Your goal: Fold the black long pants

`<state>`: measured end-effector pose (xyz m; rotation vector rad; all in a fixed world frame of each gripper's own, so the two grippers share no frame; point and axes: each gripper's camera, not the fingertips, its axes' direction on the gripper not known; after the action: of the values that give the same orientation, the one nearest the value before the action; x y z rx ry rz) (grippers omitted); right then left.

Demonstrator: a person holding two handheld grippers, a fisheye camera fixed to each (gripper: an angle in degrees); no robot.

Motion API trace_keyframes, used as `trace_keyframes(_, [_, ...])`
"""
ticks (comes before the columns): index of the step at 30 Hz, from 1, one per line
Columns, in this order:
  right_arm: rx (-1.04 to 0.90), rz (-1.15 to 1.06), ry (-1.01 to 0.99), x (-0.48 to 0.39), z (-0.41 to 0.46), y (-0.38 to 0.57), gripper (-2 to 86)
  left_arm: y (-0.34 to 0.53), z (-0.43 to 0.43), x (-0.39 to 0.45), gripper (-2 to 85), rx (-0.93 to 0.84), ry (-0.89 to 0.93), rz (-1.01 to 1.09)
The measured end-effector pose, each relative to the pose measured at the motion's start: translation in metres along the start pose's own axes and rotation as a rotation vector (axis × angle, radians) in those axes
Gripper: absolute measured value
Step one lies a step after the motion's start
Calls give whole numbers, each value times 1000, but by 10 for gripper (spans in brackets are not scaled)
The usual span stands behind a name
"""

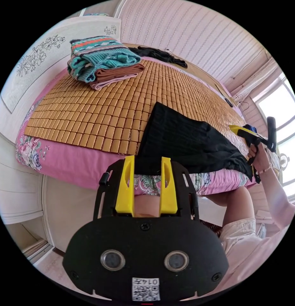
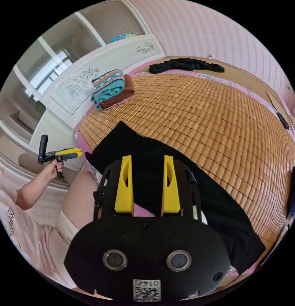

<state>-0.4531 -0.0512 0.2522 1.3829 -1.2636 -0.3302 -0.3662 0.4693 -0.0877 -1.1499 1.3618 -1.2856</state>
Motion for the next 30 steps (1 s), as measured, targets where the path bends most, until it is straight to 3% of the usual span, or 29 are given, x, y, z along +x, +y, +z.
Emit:
trace_keyframes(5, [-70,-246,79,-83,71,-77,153,-7,34,10,154,-67,-3,13])
trace_keyframes(7, [-192,-282,140,-96,115,-95,127,-7,57,16,153,-155,-17,31])
trace_keyframes(9, [-332,-297,156,-98,148,-96,103,-2,58,27,141,-114,-90,64])
trace_keyframes(13, [-194,-336,206,-112,148,-77,20,7,62,52,136,-65,-187,72])
trace_keyframes(21, [-158,-156,43,-102,126,-64,6,11,60,63,133,-42,-169,46])
trace_keyframes(25, [20,-179,18,-117,85,-41,4,14,56,71,103,-40,-148,48])
trace_keyframes(30, [73,-215,-30,-129,44,-15,4,16,44,86,71,-41,-102,123])
